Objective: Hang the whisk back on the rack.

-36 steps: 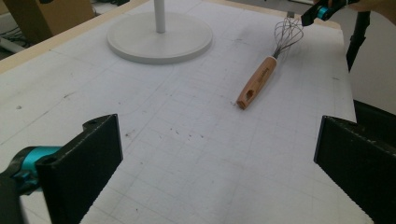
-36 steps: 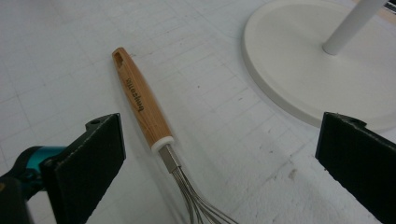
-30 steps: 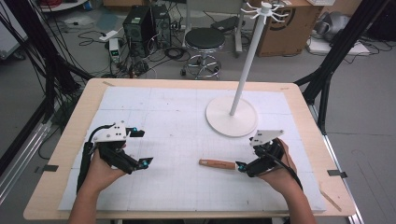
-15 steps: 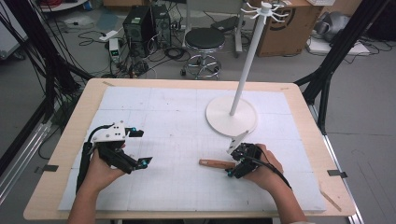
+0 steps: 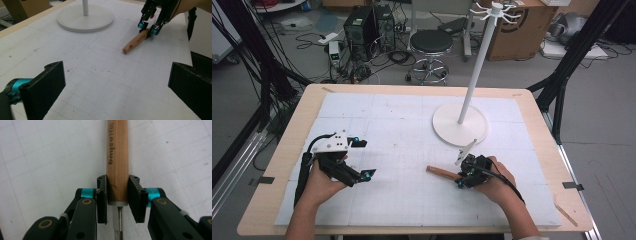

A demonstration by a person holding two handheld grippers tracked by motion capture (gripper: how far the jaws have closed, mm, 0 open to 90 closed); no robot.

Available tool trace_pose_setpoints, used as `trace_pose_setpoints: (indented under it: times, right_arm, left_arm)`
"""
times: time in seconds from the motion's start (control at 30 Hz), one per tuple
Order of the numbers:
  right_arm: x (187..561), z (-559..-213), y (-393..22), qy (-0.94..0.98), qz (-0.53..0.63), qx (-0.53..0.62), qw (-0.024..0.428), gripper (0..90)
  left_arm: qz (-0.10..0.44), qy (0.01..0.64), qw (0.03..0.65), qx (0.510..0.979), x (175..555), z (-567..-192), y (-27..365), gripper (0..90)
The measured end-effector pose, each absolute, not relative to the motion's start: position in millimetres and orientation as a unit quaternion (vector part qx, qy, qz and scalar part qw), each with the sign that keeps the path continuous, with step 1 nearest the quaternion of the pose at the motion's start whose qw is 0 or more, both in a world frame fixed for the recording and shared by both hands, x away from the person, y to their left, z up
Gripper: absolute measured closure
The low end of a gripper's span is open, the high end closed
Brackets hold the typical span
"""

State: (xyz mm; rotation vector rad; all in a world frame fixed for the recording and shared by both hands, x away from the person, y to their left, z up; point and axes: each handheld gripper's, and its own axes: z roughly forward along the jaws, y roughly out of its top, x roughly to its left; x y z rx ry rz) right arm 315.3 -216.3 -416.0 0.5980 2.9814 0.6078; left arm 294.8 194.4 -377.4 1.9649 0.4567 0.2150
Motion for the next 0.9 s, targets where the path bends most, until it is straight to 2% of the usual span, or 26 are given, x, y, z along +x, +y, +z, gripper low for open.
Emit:
trace_pose_setpoints:
  times: [0.3,0.6,0.9]
  right_arm:
    - [318.7,-392.0,-238.2,0.923,0.310,0.227,0.024,71.5]
    - [315.7,-359.5,-262.1,0.865,0.431,0.246,0.077,71.5]
    - [313.8,-343.9,-279.9,0.811,0.515,0.256,0.106,71.6]
  left_arm:
    - [0.090,0.196,0.534,0.817,294.7,-377.1,196.0,1.6]
    - [0.091,0.194,0.535,0.817,294.3,-376.2,197.1,1.6]
    - [0.092,0.193,0.536,0.817,294.1,-375.6,197.6,1.6]
